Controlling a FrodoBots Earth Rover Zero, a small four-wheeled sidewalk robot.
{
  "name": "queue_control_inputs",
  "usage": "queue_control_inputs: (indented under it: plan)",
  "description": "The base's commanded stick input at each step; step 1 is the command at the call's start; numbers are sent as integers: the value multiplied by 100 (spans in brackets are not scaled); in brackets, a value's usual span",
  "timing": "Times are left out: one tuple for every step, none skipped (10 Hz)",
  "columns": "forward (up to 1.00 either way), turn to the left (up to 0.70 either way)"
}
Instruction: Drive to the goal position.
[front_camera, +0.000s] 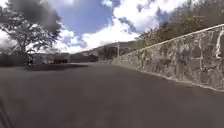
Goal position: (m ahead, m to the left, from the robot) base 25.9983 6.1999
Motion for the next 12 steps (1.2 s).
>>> queue_control_inputs:
  plan:
    - [70, 0]
    - [70, 0]
    - [70, 0]
    - [70, 0]
    - [70, 0]
    - [70, 0]
    - [70, 0]
    - [70, 0]
    - [70, 0]
    - [70, 0]
    - [70, 0]
    - [70, 0]
